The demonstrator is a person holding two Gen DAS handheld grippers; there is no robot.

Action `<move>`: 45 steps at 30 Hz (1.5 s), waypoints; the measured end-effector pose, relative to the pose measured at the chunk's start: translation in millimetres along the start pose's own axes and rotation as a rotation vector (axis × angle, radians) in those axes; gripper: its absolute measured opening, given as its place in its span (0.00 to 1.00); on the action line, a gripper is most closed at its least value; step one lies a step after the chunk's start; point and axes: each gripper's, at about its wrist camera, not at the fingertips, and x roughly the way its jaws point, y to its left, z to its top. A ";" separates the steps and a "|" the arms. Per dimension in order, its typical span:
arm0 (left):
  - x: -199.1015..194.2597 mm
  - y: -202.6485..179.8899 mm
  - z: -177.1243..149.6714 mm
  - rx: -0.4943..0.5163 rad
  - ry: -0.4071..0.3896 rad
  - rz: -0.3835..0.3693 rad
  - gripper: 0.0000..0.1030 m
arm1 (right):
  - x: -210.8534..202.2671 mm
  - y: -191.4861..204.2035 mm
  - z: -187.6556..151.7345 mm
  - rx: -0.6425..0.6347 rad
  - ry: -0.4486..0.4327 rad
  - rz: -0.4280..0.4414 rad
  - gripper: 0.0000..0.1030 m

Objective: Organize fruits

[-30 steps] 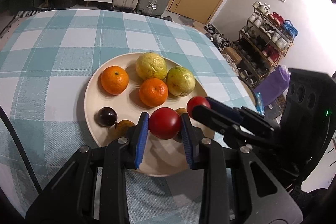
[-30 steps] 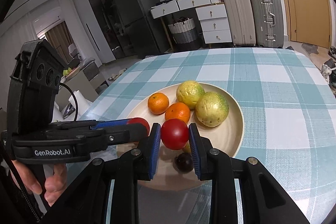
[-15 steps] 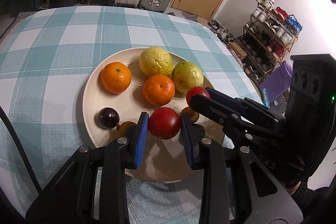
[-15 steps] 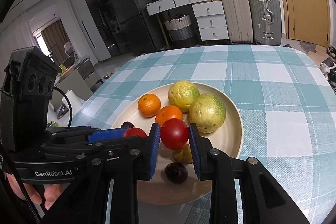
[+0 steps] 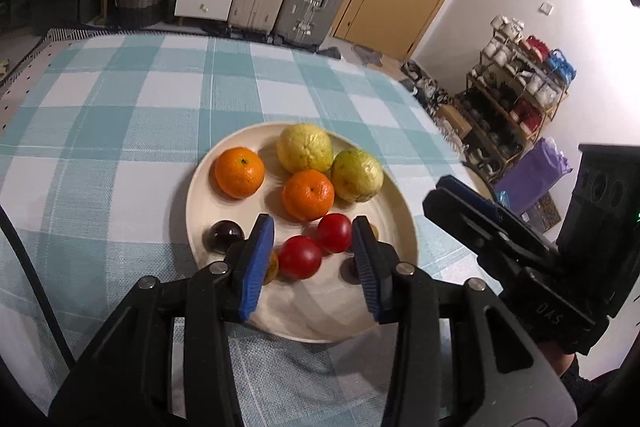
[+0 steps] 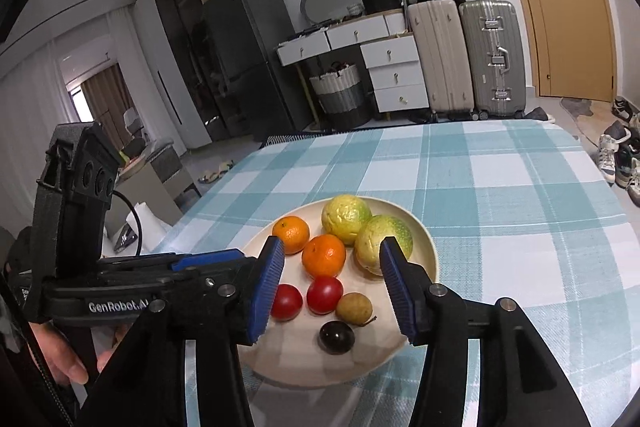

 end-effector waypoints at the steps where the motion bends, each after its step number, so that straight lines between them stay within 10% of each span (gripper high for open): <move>1: -4.9 -0.8 -0.4 0.000 -0.009 0.005 0.35 | -4.4 0.3 -0.1 0.002 -0.010 -0.009 0.55; 14: -69.0 -17.8 -18.3 0.040 -0.128 0.062 0.49 | -64.2 21.3 -2.4 -0.018 -0.135 -0.054 0.85; 20: -103.9 -26.7 -35.0 0.055 -0.255 0.186 0.76 | -88.9 30.9 -9.3 -0.020 -0.177 -0.052 0.94; 32: -162.1 -51.1 -63.5 0.099 -0.420 0.277 0.99 | -121.5 48.3 -20.2 -0.016 -0.196 -0.041 1.00; 45: -183.6 -53.0 -89.5 0.134 -0.504 0.313 0.99 | -146.9 67.5 -33.4 -0.088 -0.299 -0.088 1.00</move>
